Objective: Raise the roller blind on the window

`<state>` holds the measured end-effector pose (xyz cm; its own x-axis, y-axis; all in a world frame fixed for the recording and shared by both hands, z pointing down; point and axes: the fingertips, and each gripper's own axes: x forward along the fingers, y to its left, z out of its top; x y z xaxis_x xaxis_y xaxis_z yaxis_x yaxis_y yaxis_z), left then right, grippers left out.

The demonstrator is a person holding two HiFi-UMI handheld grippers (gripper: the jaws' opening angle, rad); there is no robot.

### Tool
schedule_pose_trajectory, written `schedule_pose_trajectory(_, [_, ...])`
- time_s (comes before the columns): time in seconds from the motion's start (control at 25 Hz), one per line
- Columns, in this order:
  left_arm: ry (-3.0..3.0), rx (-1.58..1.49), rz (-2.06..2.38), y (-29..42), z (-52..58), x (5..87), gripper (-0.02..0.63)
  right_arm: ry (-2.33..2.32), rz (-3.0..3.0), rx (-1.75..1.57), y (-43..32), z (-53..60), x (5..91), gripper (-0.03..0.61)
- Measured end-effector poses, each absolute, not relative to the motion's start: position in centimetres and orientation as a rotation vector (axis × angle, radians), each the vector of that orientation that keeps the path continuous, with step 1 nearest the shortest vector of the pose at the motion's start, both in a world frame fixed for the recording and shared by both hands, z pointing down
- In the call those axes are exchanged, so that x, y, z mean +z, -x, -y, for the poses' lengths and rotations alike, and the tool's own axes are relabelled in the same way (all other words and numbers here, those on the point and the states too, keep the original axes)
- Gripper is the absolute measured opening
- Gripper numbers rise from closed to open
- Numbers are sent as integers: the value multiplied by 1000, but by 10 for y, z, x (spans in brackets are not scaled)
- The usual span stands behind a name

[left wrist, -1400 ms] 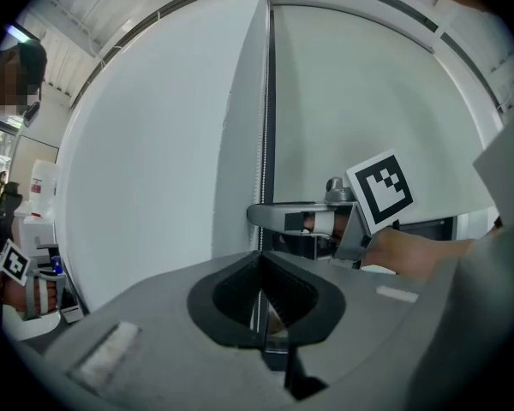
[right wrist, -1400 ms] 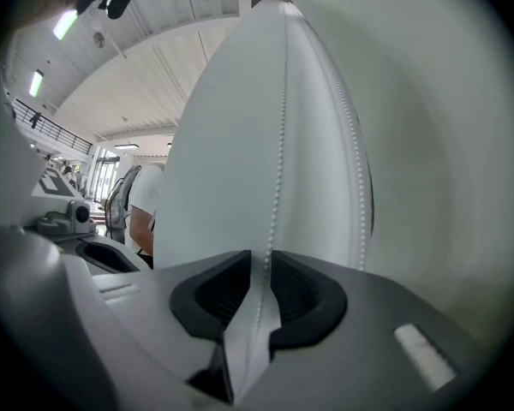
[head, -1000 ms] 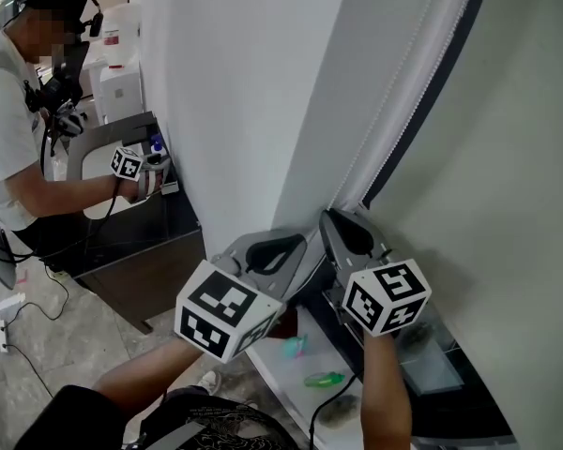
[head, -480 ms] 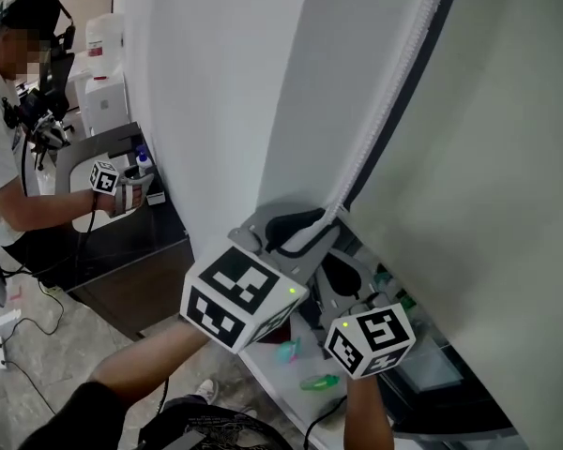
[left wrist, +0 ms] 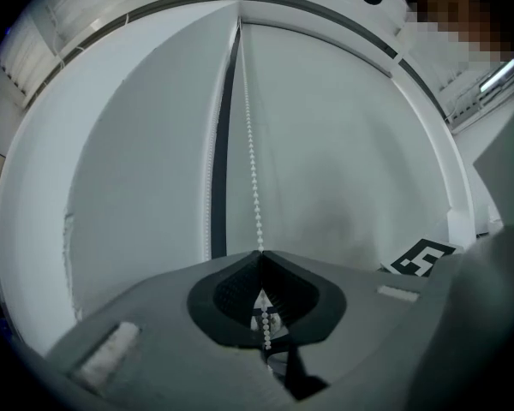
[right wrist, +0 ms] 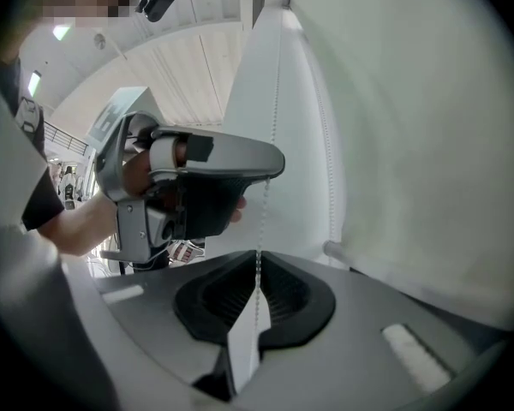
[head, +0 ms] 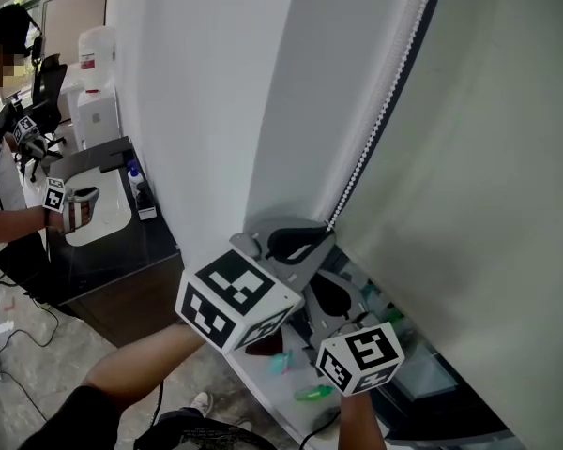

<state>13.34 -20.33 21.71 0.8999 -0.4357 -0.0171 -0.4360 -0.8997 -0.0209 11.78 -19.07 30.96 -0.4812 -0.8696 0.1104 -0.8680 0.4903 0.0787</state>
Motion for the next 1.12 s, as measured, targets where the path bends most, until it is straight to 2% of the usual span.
schedule_pose_trajectory(0.2, [3084,-8,-647,-127,198,223,9,-1515,2707,112,-126,177,296,25])
schedule_pose_trajectory(0.36, [3175,-75,-569,-121,189,239,11,-1521,2945,217,-142,163,247,38])
schedule_pose_trajectory(0.52, [3235,-154,-519,-120,179,276,12,-1470,2990,105,-137,169,202,61])
schedule_pose_trajectory(0.8, [3236,-202,-569,-110,182,314,12,-1338,3013,-45,-102,187,156,156])
schedule_pose_trajectory(0.88, [3230,-247,-562,-111,181,323,12,-1304,2993,-74,-93,190,152,156])
schedule_pose_trajectory(1.12, [3257,-274,-556,-111,188,351,12,-1322,2951,-136,-93,203,155,19])
